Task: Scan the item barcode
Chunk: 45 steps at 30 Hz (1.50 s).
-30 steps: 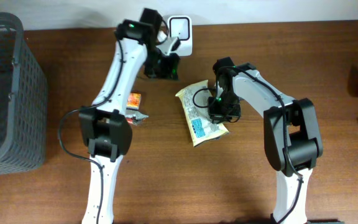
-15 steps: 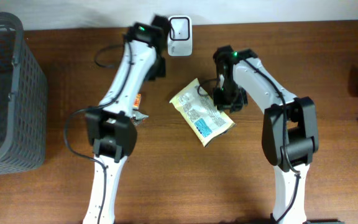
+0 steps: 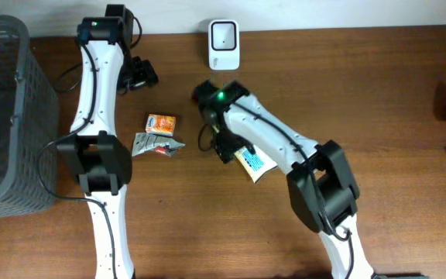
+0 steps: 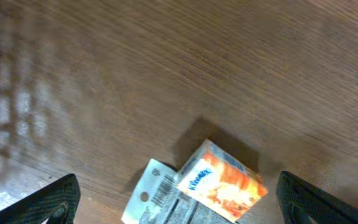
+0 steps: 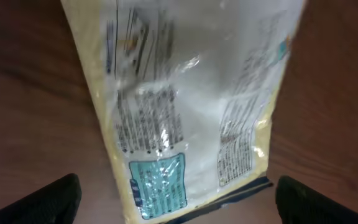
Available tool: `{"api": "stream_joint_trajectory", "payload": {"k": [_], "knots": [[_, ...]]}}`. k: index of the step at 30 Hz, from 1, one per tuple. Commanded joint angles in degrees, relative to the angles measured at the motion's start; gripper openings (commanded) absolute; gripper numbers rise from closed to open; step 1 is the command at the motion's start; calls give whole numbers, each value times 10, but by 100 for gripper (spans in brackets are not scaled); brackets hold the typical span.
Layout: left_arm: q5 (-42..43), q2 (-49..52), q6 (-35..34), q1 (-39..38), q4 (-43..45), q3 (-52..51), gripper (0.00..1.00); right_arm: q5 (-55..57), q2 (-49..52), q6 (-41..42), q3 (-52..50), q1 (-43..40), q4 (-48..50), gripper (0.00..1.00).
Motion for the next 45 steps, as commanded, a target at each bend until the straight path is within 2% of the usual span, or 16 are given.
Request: {"api": "stream_joint_trajectory", "payload": {"k": [1,4,8,11,14,15,18,23,26,28,31,36,37,38,39,45], "knots": [[8,-2,-7,29,-1,-4,99,76,-2,11,-61,19,57,99],[8,-2,-7,29,-1,-4,99,88,-2,17,-109,20,160,98],[7,-2,-7,29,-1,-4,99,87,-2,19,-133,19,221,73],[8,-2,-7,29,-1,-4,99,118,-2,50,-183,19,254,68],[8,-2,-7,29,-1,-4,99,125,-2,64,-183,19,260,10],[8,-2,-7,29,-1,-4,99,128,-3,69,-181,18,260,4],[8,-2,-7,29,-1,-4,99,89,-4,82,-104,4,230,4],[8,-2,-7,29,-1,-4,99,-357,-6,8,180,-87,201,4],[7,-2,-7,29,-1,-4,99,-560,2,55,191,-145,253,4],[8,-2,-7,29,-1,-4,99,-638,27,75,190,-161,165,4],[8,-2,-7,29,-1,-4,99,-671,51,73,160,-160,91,4],[8,-2,-7,29,-1,-4,99,-668,54,80,54,-178,113,5],[8,-2,-7,29,-1,-4,99,-621,54,80,54,-193,113,23],[8,-2,-7,29,-1,-4,99,-540,54,79,54,-216,111,62],[8,-2,-7,29,-1,-4,99,-452,54,79,54,-244,111,77],[7,-2,-7,29,-1,-4,99,-331,39,-37,157,-322,-24,88]]}}
